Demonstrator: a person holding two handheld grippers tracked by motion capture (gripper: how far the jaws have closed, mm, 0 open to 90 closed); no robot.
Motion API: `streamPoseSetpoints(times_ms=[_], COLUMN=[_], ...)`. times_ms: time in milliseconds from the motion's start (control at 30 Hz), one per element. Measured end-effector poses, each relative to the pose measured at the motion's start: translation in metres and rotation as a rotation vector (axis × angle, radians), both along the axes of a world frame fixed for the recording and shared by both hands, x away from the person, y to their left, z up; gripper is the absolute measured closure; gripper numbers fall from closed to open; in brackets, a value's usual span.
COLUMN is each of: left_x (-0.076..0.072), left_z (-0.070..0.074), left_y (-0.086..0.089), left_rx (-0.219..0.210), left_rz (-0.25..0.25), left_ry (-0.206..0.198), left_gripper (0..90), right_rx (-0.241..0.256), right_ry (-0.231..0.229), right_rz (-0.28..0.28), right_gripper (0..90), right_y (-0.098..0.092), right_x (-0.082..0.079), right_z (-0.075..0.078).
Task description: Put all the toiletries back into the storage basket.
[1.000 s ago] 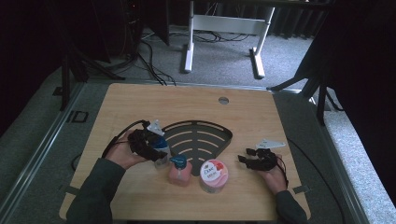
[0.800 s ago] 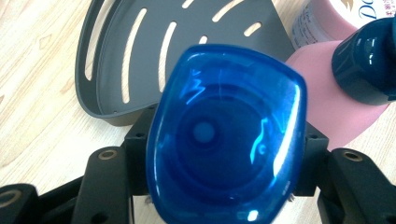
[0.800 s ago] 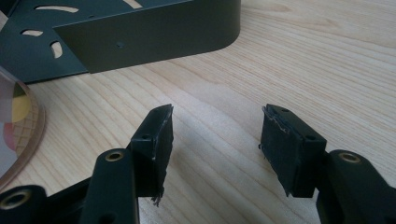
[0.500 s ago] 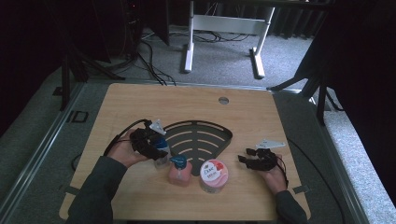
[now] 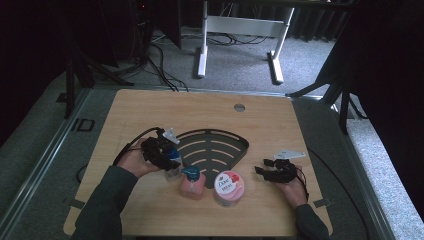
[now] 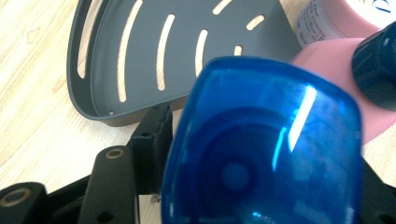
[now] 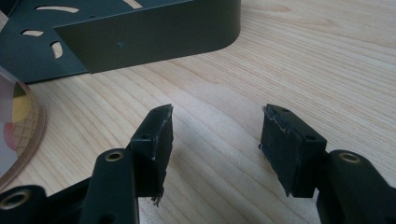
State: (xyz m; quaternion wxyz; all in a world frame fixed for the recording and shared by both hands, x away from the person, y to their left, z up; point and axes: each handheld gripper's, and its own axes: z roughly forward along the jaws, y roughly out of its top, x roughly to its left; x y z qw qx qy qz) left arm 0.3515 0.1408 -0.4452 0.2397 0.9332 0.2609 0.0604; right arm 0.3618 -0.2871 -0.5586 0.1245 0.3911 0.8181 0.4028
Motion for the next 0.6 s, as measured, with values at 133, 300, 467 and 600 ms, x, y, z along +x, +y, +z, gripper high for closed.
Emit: streamPoseSetpoints(times_ms=[133,300,467,600], left_x=[0.0016,0.0022,0.0040,0.0053], left_z=[-0.0007,-0.0012,-0.0029,-0.0032], left_y=[0.0005,-0.0002,-0.0007,-0.0003], left_rx=[-0.004,-0.006,-0.007,-0.010], left_rz=[-0.005,-0.017,-0.023,-0.025], left_ry=[0.007,0.016,0.027,0.032], left_gripper=[47.2,49.8,50.3,50.3], right_rx=[-0.001,-0.001,-0.001,0.000], right_ry=[0.000,0.000,0.000,0.000], right_rz=[0.001,0.001,0.001,0.001], right_gripper=[43.5,43.5,43.4,43.4], right_y=[0.0000,-0.0001,-0.0001,-0.0001], right_x=[0.0000,0.0000,0.0000,0.0000], right_z=[0.0000,0.0000,0.0000,0.0000])
